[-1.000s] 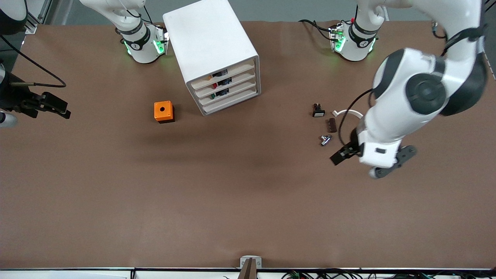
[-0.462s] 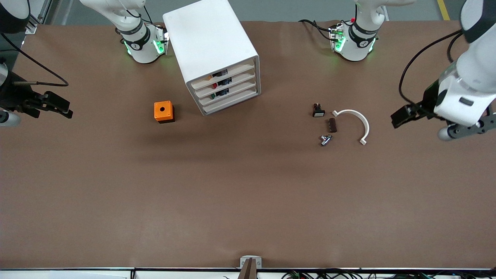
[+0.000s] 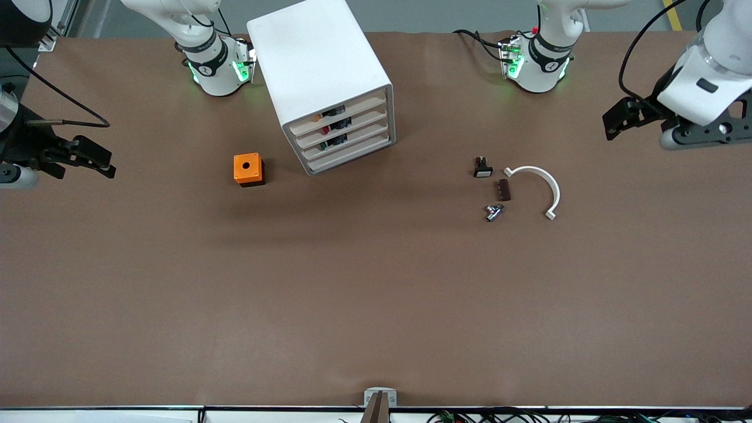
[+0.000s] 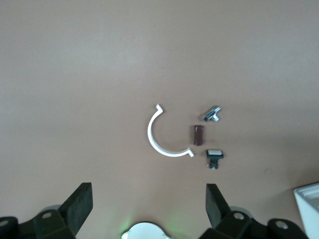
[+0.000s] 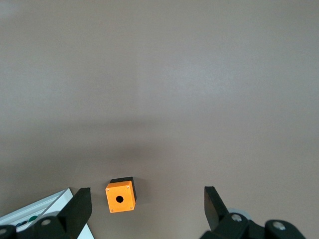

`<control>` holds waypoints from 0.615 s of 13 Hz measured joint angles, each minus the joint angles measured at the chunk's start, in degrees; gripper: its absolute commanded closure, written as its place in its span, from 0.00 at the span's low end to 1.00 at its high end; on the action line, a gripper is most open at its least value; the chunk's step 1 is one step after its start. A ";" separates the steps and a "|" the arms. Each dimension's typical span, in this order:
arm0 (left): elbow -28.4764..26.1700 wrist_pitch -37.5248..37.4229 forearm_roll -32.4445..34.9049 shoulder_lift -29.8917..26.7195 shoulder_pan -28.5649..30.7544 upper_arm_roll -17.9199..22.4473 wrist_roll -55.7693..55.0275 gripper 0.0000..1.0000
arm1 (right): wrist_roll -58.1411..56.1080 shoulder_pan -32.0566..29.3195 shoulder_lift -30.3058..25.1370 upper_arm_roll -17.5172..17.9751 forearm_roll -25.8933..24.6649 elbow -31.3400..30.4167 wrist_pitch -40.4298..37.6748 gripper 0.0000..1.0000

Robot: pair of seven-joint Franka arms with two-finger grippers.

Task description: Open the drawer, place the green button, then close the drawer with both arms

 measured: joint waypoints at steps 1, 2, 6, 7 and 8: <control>-1.65 0.04 -0.33 -1.75 0.01 0.84 1.38 0.00 | 0.00 -0.01 0.00 -0.01 0.00 0.01 0.00 0.00; -2.93 0.09 -0.58 -3.13 0.03 1.44 2.11 0.00 | 0.00 -0.01 0.00 -0.01 0.00 0.02 0.00 0.00; -4.60 0.60 -0.73 -4.62 0.03 1.73 2.68 0.00 | 0.00 -0.04 0.00 -0.05 0.00 0.03 0.00 0.00; -4.62 0.74 -0.73 -4.52 0.03 1.73 2.68 0.00 | 0.00 -0.07 0.00 -0.05 0.00 0.03 0.00 0.00; -4.61 0.85 -0.73 -4.35 0.03 1.73 2.68 0.00 | 0.00 -0.11 0.00 -0.05 0.00 0.03 -0.01 0.00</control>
